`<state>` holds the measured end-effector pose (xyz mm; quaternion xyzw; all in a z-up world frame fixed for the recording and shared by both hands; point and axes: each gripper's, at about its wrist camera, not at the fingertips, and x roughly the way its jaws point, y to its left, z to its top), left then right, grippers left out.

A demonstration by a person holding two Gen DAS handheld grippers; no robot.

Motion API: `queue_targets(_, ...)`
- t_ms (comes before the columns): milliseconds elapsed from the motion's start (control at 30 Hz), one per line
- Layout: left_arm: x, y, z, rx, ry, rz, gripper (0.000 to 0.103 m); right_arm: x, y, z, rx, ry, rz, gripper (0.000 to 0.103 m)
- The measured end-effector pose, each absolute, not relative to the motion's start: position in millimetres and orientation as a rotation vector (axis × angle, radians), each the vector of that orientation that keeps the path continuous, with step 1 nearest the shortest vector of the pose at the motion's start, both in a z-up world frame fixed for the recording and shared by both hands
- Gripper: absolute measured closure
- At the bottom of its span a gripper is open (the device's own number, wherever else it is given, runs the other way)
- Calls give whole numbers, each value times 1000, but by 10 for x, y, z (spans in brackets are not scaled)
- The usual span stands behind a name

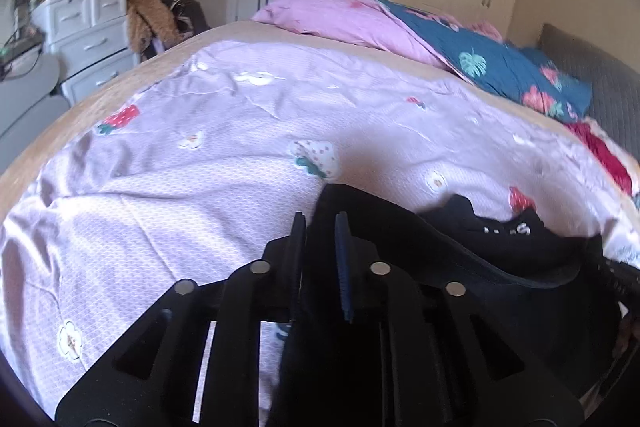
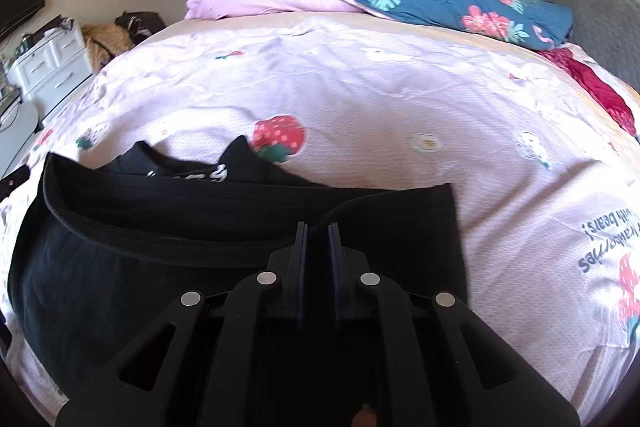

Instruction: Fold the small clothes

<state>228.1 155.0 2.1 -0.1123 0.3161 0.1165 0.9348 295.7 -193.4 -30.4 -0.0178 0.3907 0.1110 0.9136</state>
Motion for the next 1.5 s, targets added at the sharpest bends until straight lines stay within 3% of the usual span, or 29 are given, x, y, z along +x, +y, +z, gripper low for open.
queue_targets(100,2275,1634,2,-256,662,239,84,2926,-2084,-260,-26,791,187,91)
queue_targets(133,2287,1645,-26,-266,680,225,78,2906,-2150,-243,-25,787,170,83)
queue_targets(167,2304,1628,-55,-269,692,217,74,2890,-2200,-237,-24,787,158,68)
queue_targets(233,2342,1589,-109,-261,717,204,68,2871,-2340,-236,-35,798,129,58)
queue_targets(400,2444,1512,-288,-228,790,175,68,2932,-2474,-330,-50,844,133,58)
queue_targets(467,2461,1494,-329,-215,802,177,75,2957,-2452,-376,-45,852,155,60)
queue_targets(500,2461,1489,-335,-214,803,174,90,2959,-2434,-397,-52,849,164,66)
queue_targets(533,2460,1490,-335,-216,802,171,96,2951,-2424,-400,-52,845,169,88)
queue_targets(567,2450,1492,-324,-220,796,170,97,2936,-2409,-393,-46,840,176,96)
queue_targets(900,2251,1619,82,-257,644,175,100,2839,-2692,-30,153,713,183,97)
queue_targets(1200,2385,1662,-176,-274,714,196,100,3000,-2712,-171,192,747,157,97)
queue_targets(1333,2376,1657,-185,-261,716,220,94,3013,-2691,-263,170,797,120,96)
queue_targets(1500,2294,1680,-86,-269,690,241,91,2962,-2704,-296,149,802,73,80)
